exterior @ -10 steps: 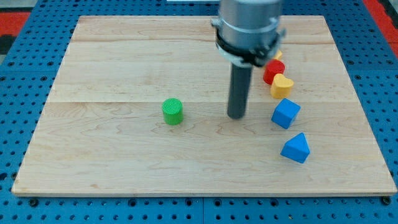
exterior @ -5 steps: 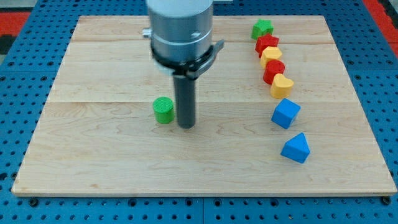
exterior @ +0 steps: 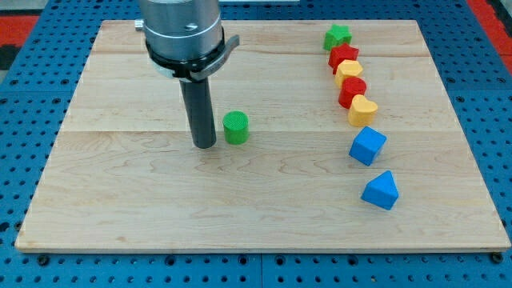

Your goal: Push green circle in between heart and blue cube

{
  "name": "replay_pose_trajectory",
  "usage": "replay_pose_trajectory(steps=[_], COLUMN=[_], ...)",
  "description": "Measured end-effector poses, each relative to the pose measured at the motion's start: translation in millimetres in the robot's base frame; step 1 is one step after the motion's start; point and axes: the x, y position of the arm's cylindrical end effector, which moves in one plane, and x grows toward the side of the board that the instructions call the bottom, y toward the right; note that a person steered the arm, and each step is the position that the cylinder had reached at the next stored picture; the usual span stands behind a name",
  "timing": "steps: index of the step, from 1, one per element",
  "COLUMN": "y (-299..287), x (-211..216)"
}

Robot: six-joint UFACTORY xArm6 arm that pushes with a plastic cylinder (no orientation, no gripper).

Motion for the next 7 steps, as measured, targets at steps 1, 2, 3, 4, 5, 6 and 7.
replay_pose_trajectory(steps=[1,2,3,4,5,6,7], y=[-2,-13,-14,34,63,110,94], x=[8,5,-25,-22,-4,-4,-12])
